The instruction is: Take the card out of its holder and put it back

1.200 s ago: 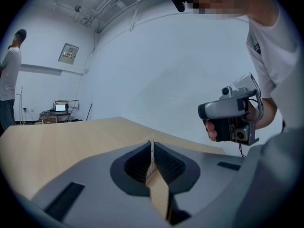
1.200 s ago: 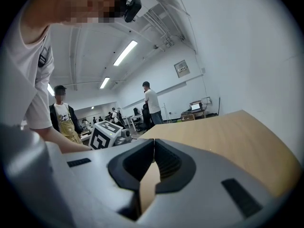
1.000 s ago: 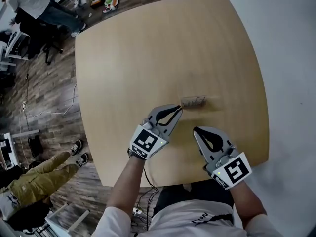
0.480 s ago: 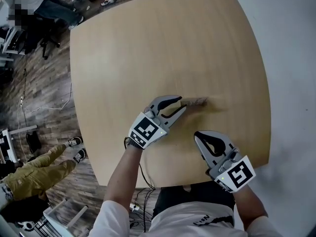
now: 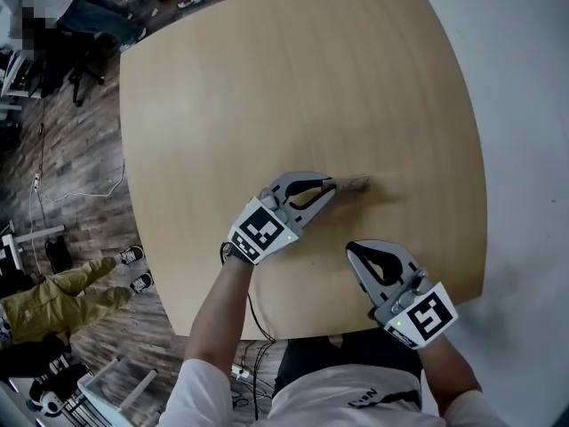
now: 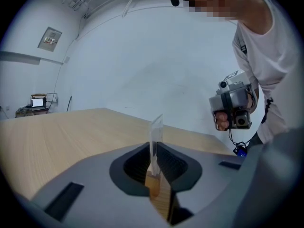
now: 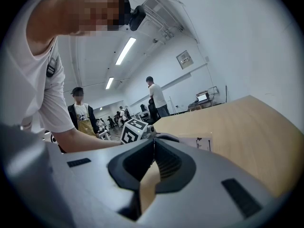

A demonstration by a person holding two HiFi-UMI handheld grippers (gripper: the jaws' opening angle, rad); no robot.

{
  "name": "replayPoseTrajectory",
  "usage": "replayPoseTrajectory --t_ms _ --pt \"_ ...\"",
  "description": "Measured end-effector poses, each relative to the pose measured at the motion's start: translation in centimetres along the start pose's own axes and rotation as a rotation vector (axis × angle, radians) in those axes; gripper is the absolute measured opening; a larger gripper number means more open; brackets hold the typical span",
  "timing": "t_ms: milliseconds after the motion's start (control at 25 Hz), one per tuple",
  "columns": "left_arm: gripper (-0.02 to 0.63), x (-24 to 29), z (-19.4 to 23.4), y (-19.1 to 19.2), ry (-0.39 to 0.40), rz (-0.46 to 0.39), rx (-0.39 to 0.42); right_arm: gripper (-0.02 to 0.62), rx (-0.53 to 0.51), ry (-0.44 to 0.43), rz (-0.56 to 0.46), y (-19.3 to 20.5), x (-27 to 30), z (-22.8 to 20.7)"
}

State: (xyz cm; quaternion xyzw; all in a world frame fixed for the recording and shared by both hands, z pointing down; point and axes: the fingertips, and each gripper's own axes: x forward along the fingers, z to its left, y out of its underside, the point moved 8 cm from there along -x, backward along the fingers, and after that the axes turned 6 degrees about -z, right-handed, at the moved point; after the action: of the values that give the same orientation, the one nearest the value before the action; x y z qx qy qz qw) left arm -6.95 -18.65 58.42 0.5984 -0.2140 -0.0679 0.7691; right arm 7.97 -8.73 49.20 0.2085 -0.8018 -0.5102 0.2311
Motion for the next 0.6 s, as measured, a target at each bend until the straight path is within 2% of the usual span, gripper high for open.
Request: replayPoseTrajectory --t_ms 280,600 --pt "0.025 -0.2 0.6 -1.6 0.006 -0.026 -0.037 0.015 -0.004 -0.004 0.005 -2.1 1.5 -0.3" --pt "0.025 -0.6 0.8 -2.9 -0.003 -0.048 -0.038 0.015 -0.015 0.001 -0.013 -2.6 0.5 0.0"
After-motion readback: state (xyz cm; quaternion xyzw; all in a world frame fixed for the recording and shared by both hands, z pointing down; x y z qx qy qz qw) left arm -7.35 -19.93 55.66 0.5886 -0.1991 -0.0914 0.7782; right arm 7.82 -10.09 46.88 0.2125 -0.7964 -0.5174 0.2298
